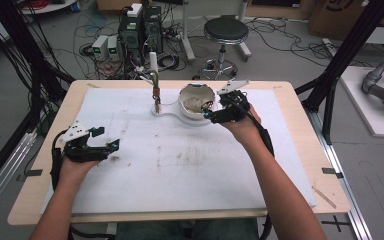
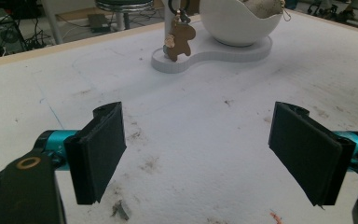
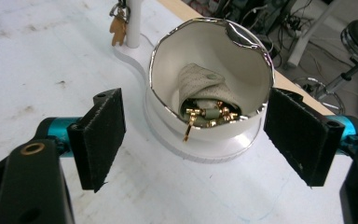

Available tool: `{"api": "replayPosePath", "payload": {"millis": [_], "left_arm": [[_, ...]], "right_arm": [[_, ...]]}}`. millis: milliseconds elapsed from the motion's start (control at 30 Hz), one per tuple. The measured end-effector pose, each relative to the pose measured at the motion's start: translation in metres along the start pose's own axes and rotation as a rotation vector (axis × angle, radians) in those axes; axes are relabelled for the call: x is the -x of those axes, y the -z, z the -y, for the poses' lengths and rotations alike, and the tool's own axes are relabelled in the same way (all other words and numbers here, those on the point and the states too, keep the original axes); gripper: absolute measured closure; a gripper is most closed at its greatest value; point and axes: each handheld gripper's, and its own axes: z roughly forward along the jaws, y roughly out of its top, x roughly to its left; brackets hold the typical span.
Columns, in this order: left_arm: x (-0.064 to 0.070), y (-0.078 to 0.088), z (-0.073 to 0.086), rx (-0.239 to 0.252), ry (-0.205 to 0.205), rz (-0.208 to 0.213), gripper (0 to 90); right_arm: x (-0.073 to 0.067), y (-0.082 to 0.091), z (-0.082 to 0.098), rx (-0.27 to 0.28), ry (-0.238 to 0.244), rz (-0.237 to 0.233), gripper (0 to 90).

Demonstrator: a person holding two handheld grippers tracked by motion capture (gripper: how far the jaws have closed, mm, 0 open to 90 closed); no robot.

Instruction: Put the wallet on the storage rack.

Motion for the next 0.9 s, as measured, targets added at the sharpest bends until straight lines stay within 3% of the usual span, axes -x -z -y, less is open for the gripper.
{"api": "replayPosePath", "payload": {"millis": [133, 433, 900], "left_arm": [[0.002, -0.001, -0.001, 0.006, -0.019, 0.020, 18.6], [0.004, -0.003, -0.001, 0.014, -0.017, 0.022, 18.6], [0.007, -0.007, -0.001, 0.009, -0.028, 0.041, 18.6]], "right_arm": [[0.002, 0.010, 0.012, 0.010, -0.017, 0.016, 21.0], [0.008, 0.035, 0.050, 0.083, -0.088, 0.015, 21.0], [-0.013, 0.041, 0.106, 0.123, -0.167, -0.007, 21.0]]}}
